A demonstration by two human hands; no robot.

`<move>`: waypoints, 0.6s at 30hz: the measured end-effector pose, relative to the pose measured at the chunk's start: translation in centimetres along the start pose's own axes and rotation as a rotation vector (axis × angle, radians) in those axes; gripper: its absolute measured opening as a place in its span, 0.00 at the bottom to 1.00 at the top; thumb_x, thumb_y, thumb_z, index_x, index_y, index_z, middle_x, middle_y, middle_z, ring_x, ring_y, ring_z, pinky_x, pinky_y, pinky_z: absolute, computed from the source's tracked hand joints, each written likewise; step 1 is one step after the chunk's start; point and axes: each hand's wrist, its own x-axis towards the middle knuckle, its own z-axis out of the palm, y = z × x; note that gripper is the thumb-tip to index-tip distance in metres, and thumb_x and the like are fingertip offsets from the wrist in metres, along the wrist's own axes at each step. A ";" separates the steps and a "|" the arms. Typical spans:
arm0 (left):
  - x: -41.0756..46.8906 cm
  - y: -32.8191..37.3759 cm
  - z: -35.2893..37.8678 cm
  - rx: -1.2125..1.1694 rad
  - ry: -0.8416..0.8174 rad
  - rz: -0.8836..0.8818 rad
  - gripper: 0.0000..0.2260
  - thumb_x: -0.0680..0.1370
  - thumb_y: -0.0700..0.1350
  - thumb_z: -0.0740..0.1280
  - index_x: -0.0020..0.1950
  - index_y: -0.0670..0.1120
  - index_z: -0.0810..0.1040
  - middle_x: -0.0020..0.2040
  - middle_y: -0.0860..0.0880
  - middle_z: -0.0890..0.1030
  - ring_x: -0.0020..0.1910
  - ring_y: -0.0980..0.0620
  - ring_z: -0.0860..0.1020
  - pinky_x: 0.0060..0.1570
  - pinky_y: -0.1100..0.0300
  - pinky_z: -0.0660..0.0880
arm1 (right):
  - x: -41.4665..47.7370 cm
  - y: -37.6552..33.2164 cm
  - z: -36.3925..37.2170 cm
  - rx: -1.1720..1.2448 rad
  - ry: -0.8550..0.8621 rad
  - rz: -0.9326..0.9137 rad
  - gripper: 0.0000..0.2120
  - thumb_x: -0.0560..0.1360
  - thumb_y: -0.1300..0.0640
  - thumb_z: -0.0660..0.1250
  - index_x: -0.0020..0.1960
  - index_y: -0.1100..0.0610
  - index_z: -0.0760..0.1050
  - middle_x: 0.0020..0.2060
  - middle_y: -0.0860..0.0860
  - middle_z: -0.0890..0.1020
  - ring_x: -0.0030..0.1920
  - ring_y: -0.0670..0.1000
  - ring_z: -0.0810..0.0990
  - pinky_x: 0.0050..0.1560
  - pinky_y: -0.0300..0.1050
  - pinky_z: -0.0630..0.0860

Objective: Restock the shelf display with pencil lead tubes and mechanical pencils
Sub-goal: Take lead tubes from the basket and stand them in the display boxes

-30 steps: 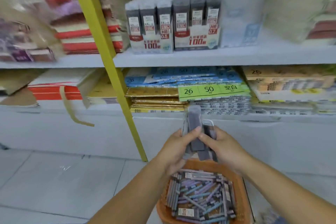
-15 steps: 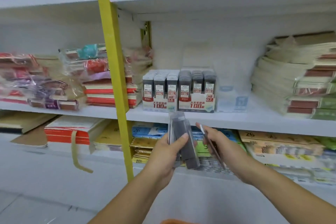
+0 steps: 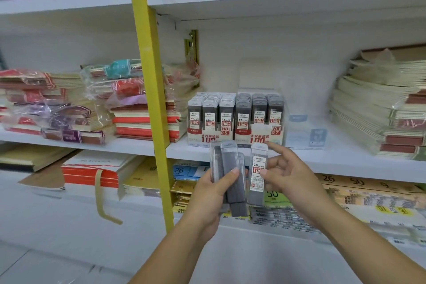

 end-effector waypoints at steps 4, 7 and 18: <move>0.5 0.2 0.2 -0.017 0.009 0.026 0.12 0.77 0.49 0.73 0.60 0.55 0.81 0.51 0.52 0.87 0.54 0.50 0.84 0.51 0.49 0.82 | 0.2 0.1 0.5 -0.015 -0.002 -0.026 0.30 0.74 0.66 0.70 0.65 0.35 0.70 0.41 0.49 0.82 0.43 0.50 0.84 0.39 0.40 0.79; 1.5 0.7 -0.3 -0.056 0.038 0.064 0.11 0.78 0.49 0.72 0.60 0.57 0.80 0.50 0.53 0.87 0.52 0.51 0.85 0.48 0.51 0.83 | 0.8 -0.7 0.9 -0.067 0.018 -0.065 0.29 0.73 0.66 0.71 0.64 0.38 0.71 0.41 0.49 0.82 0.46 0.52 0.84 0.42 0.47 0.81; 4.5 3.6 -3.6 -0.149 0.197 0.259 0.12 0.78 0.48 0.72 0.58 0.60 0.78 0.50 0.56 0.86 0.53 0.50 0.84 0.54 0.46 0.82 | 7.6 -10.6 1.7 -0.460 0.104 -0.575 0.25 0.72 0.60 0.73 0.50 0.34 0.64 0.43 0.48 0.83 0.42 0.45 0.84 0.42 0.43 0.81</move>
